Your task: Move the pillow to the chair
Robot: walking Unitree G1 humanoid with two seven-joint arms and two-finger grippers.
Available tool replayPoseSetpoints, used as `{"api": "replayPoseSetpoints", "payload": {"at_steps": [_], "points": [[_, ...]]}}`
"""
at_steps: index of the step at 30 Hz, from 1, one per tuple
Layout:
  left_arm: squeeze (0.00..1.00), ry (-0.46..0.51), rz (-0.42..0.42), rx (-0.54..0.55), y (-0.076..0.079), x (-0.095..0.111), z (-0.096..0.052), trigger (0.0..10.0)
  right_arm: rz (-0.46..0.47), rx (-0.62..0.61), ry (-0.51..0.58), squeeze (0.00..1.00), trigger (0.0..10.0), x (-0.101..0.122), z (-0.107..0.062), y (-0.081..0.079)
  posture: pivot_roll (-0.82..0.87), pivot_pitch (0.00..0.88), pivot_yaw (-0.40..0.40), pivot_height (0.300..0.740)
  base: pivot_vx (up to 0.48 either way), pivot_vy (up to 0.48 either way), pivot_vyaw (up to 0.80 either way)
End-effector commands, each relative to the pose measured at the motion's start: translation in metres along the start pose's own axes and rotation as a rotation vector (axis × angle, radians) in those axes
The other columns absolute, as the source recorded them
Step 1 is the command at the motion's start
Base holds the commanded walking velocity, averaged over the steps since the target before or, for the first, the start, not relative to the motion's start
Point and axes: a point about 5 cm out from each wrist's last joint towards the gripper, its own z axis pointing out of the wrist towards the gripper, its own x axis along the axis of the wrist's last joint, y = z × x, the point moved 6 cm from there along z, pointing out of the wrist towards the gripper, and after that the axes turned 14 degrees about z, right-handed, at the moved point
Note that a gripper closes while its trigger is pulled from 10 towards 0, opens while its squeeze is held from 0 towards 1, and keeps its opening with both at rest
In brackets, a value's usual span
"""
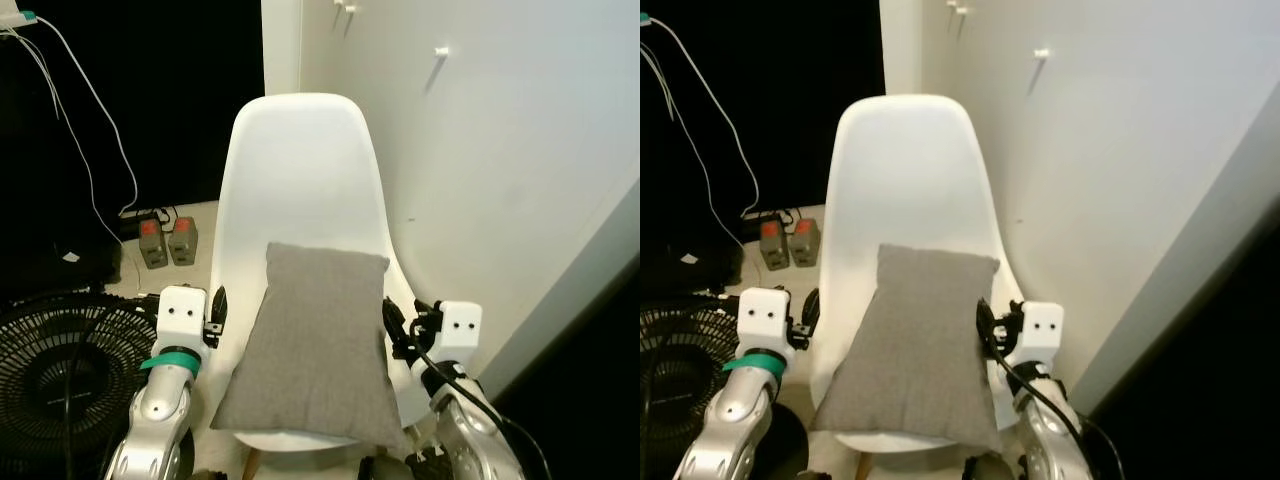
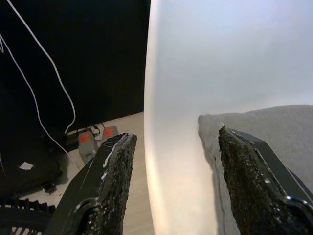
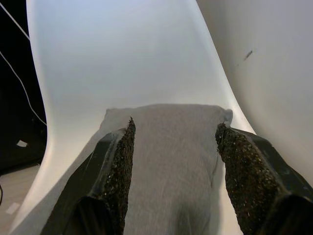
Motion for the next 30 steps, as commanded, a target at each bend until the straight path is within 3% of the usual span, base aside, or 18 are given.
{"api": "replayPoseSetpoints", "payload": {"at_steps": [1, 11, 30], "points": [[0.00, -0.020, 0.007, -0.008, 0.0025, -0.0037, 0.0000, 10.0, -0.003, -0.009, -0.010, 0.00, 10.0, -0.0006, 0.0001, 0.0021, -0.06, 0.031, 0.032, 0.656, 0.000, 0.000, 0.00], [0.00, -0.014, -0.002, -0.016, 0.0076, -0.0005, 0.0044, 10.0, 0.012, -0.032, -0.013, 0.00, 10.0, -0.0022, 0.0006, 0.0043, -0.05, 0.021, 0.026, 0.691, 0.000, 0.000, 0.00], [0.00, -0.024, 0.001, -0.007, 0.0064, -0.0039, -0.0019, 10.0, 0.026, -0.026, -0.038, 0.00, 10.0, -0.0098, 0.0001, 0.0006, -0.03, 0.032, 0.012, 0.740, 0.000, 0.000, 0.00]]}}
